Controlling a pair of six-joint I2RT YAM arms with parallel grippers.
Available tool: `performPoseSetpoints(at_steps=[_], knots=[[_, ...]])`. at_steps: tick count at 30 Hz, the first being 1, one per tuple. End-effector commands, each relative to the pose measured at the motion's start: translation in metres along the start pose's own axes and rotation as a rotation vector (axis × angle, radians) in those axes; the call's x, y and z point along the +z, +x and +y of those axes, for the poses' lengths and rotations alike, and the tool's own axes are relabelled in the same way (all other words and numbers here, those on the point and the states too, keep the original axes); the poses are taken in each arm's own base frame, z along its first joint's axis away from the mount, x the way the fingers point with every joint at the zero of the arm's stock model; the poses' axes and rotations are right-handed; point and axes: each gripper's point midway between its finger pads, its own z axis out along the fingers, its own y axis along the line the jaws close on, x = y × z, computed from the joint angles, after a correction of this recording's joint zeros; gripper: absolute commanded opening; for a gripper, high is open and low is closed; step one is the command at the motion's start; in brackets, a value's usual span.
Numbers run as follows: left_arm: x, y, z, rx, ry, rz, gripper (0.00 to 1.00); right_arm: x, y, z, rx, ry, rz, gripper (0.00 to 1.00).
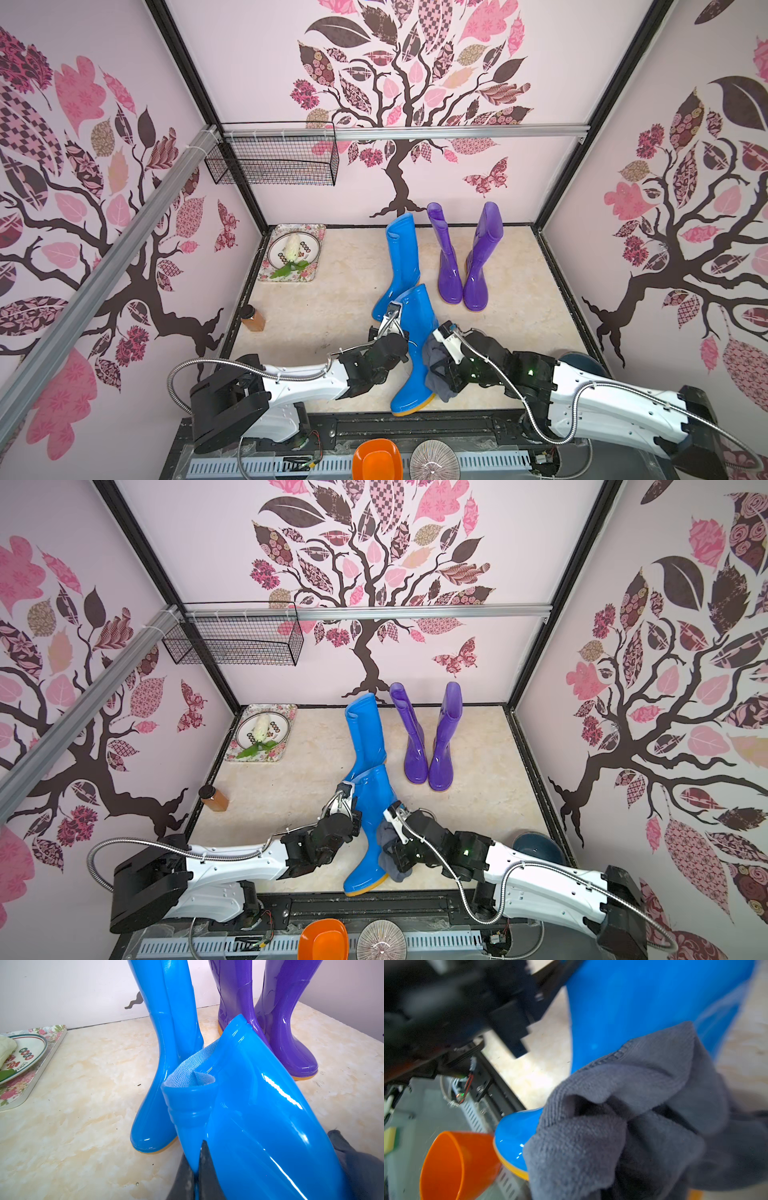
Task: Wipe the rubber boots with a cloth
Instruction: Wipe the dirt off the rubber boot.
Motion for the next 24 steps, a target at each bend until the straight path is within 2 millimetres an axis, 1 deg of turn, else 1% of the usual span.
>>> performPoseSetpoints(at_steps=[1,2,3,5,6,8,10,12,13,14,15,16,17,18,20,22,24], knots=[[-0.005,-0.034,-0.007,-0.145,0.035,-0.076,0.00,0.006,-0.014,0.034,-0.007,-0.153,-0.050,0.00],[-0.006,-0.032,-0.007,-0.157,0.044,-0.070,0.00,0.013,-0.009,0.037,0.008,-0.178,-0.030,0.00],[-0.008,-0.030,-0.008,-0.161,0.050,-0.066,0.00,0.019,-0.005,0.035,0.026,-0.170,-0.011,0.00],[-0.012,-0.024,-0.011,-0.165,0.062,-0.055,0.00,0.029,0.002,0.019,0.051,-0.085,0.023,0.00],[-0.014,-0.021,-0.013,-0.158,0.069,-0.050,0.00,0.029,0.001,0.008,0.058,-0.016,0.020,0.00],[-0.019,-0.017,-0.014,-0.155,0.068,-0.043,0.00,0.020,-0.003,-0.027,0.084,0.163,-0.036,0.00],[-0.024,-0.014,-0.016,-0.166,0.086,-0.034,0.00,0.009,-0.005,-0.052,0.117,0.256,-0.103,0.00],[-0.028,-0.015,-0.017,-0.167,0.089,-0.042,0.00,-0.002,-0.006,-0.071,0.167,0.296,-0.123,0.00],[-0.030,-0.016,-0.018,-0.166,0.088,-0.045,0.00,-0.004,-0.004,-0.076,0.183,0.300,-0.116,0.00],[-0.031,-0.016,-0.017,-0.170,0.085,-0.046,0.00,-0.004,-0.002,-0.075,0.172,0.288,-0.105,0.00],[-0.031,-0.018,-0.016,-0.181,0.083,-0.049,0.00,-0.001,0.001,-0.070,0.158,0.258,-0.087,0.00],[-0.031,-0.018,-0.015,-0.188,0.082,-0.051,0.00,0.004,0.004,-0.058,0.148,0.191,-0.060,0.00],[-0.031,-0.018,-0.015,-0.188,0.081,-0.050,0.00,0.008,0.007,-0.042,0.131,0.111,-0.038,0.00],[-0.031,-0.019,-0.016,-0.191,0.083,-0.051,0.00,0.011,0.008,-0.030,0.112,0.067,-0.032,0.00],[-0.030,-0.019,-0.018,-0.194,0.083,-0.049,0.00,0.015,0.011,0.005,0.006,-0.002,-0.027,0.00],[-0.029,-0.019,-0.019,-0.192,0.082,-0.048,0.00,0.021,0.016,0.030,-0.071,-0.034,0.000,0.00],[-0.029,-0.018,-0.018,-0.187,0.077,-0.047,0.00,0.030,0.024,0.046,-0.087,-0.082,0.063,0.00]])
